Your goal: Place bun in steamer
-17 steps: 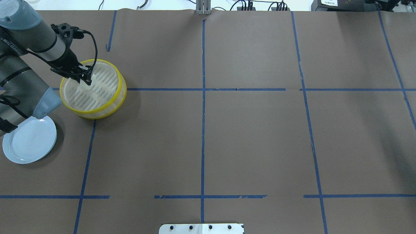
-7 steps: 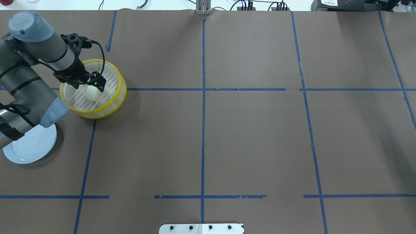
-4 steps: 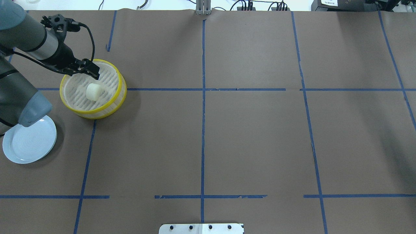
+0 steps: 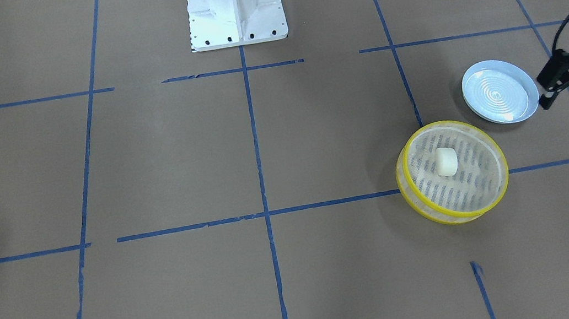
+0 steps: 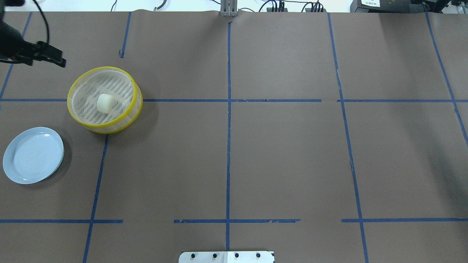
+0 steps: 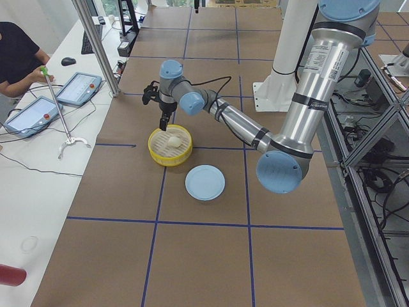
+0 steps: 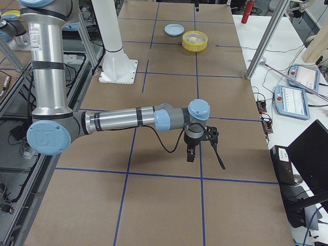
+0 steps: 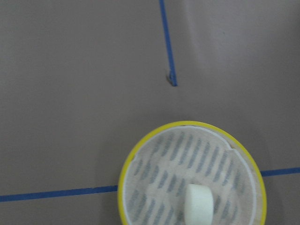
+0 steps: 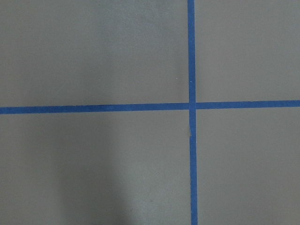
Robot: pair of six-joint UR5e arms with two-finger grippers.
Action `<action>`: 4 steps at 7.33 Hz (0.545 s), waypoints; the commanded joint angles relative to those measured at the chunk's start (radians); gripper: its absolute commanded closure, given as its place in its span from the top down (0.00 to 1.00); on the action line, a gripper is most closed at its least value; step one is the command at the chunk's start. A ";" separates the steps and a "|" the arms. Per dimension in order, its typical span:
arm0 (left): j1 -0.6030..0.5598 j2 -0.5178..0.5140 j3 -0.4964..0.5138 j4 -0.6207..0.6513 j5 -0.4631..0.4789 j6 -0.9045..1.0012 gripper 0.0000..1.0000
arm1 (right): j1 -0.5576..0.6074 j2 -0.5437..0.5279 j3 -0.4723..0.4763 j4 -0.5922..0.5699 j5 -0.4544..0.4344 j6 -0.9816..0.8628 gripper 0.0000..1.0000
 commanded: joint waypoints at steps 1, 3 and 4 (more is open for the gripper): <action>-0.178 0.121 0.091 0.000 -0.019 0.357 1.00 | 0.000 0.000 0.000 0.000 0.000 0.000 1.00; -0.248 0.256 0.127 -0.009 -0.020 0.562 1.00 | 0.000 0.000 0.000 0.000 0.000 0.000 1.00; -0.250 0.277 0.129 -0.009 -0.020 0.566 1.00 | 0.000 0.000 0.000 0.000 0.000 0.000 1.00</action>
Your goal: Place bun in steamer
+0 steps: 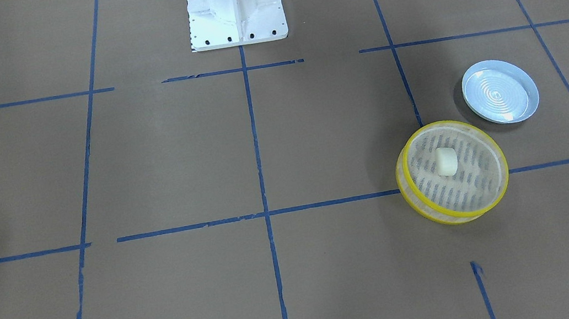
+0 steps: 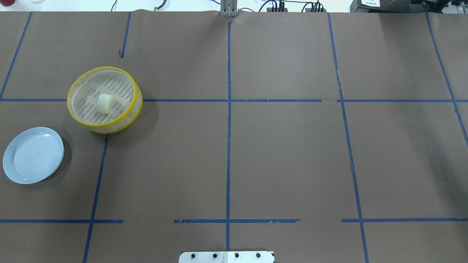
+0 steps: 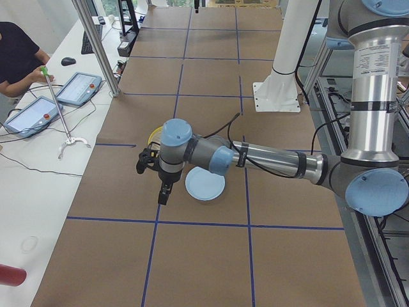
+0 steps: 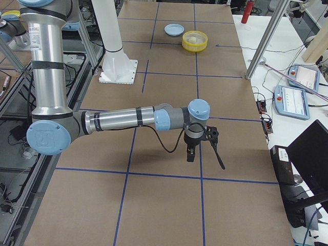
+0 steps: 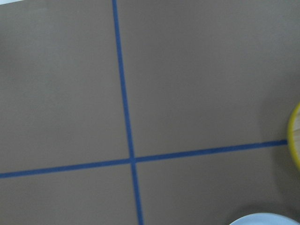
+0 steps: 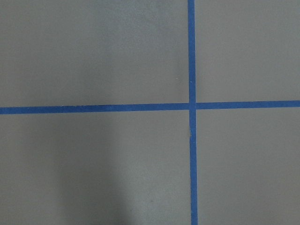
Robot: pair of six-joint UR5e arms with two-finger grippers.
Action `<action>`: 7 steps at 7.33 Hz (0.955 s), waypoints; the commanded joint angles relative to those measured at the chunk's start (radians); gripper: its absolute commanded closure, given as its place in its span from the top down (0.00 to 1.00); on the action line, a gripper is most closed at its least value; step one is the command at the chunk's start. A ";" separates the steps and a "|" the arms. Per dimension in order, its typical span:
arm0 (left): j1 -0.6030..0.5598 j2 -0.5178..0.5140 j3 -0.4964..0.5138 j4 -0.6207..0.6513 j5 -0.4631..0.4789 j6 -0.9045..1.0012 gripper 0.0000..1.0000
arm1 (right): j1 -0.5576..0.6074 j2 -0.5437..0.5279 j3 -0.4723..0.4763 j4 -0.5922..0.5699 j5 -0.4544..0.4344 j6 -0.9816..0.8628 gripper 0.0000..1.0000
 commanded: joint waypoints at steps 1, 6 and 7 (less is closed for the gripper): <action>-0.020 0.048 0.017 0.005 0.000 0.052 1.00 | 0.000 0.000 0.000 0.000 0.000 0.000 1.00; -0.019 0.046 0.057 0.008 -0.068 0.048 1.00 | 0.000 0.000 0.000 0.000 0.000 0.000 1.00; -0.019 0.046 0.055 0.008 -0.068 0.048 1.00 | 0.000 0.000 0.000 0.000 0.000 0.000 1.00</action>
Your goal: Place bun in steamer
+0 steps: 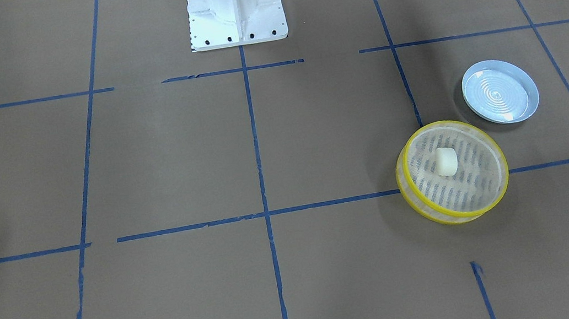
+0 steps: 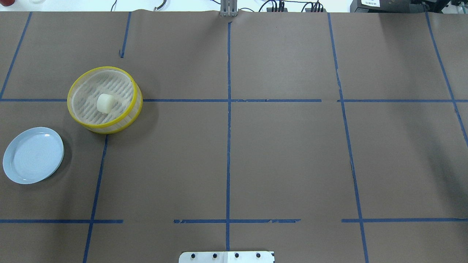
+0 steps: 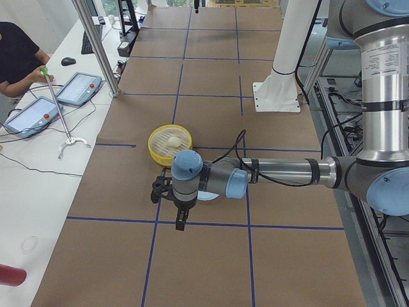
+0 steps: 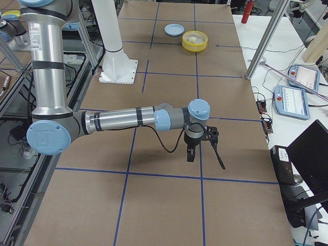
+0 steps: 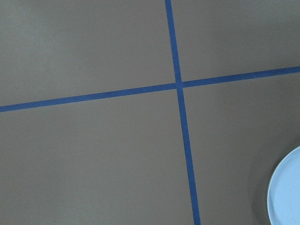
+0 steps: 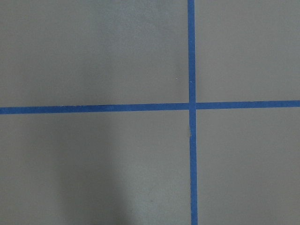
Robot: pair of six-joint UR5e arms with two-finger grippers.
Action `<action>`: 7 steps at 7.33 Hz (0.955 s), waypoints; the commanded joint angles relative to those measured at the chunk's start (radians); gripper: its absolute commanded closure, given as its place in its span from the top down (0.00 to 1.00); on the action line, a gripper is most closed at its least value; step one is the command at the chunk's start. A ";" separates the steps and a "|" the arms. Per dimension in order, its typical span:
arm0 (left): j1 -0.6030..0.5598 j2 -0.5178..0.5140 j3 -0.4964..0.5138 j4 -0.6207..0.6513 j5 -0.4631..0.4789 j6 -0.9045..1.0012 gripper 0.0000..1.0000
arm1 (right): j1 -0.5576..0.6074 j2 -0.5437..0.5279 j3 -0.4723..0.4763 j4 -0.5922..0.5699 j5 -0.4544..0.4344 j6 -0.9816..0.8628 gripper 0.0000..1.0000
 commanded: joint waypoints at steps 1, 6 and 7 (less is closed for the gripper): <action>0.000 0.000 0.001 0.001 -0.031 0.000 1.00 | 0.000 0.000 0.000 0.000 0.000 0.000 1.00; 0.000 0.000 -0.001 -0.001 -0.049 0.000 1.00 | 0.000 0.000 0.000 0.000 0.000 0.000 1.00; 0.000 0.000 -0.002 -0.001 -0.048 0.000 1.00 | 0.000 0.000 0.000 0.000 0.000 0.000 1.00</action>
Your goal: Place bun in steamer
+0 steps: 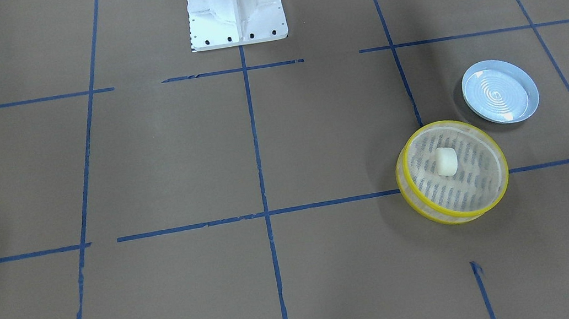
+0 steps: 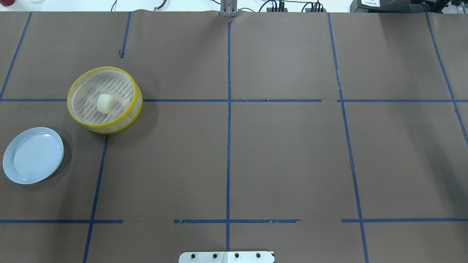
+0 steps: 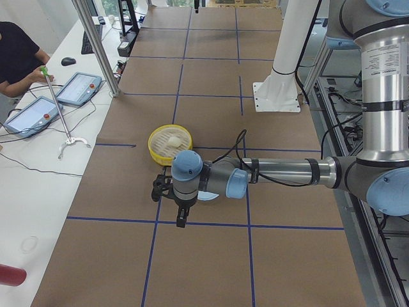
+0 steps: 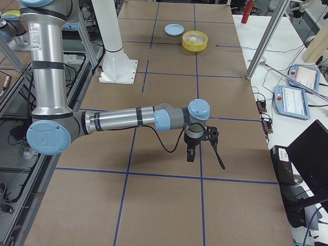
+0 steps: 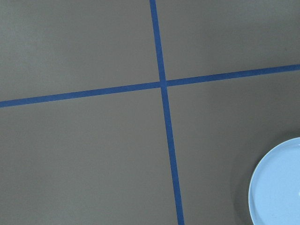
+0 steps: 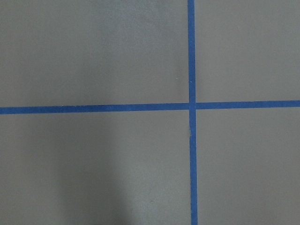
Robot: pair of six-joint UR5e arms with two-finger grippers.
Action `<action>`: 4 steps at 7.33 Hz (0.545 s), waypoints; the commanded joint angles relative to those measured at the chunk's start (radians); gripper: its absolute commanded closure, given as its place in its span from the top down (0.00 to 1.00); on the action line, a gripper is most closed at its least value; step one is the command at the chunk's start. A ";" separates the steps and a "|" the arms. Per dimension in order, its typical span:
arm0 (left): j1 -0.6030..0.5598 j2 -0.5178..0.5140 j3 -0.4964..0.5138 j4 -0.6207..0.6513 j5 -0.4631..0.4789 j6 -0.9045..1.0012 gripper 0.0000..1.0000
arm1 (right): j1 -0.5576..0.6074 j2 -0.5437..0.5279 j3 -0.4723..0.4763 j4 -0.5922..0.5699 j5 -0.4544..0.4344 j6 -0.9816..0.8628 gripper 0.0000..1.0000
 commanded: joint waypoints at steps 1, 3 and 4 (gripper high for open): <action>0.000 0.002 -0.012 0.000 -0.001 0.000 1.00 | 0.000 0.000 0.000 0.000 0.000 0.000 1.00; 0.000 0.003 -0.004 0.000 0.001 0.000 1.00 | 0.000 0.000 0.000 0.000 0.000 0.000 1.00; 0.000 0.002 -0.004 0.000 0.001 0.000 1.00 | 0.000 0.000 0.000 0.000 0.000 0.000 1.00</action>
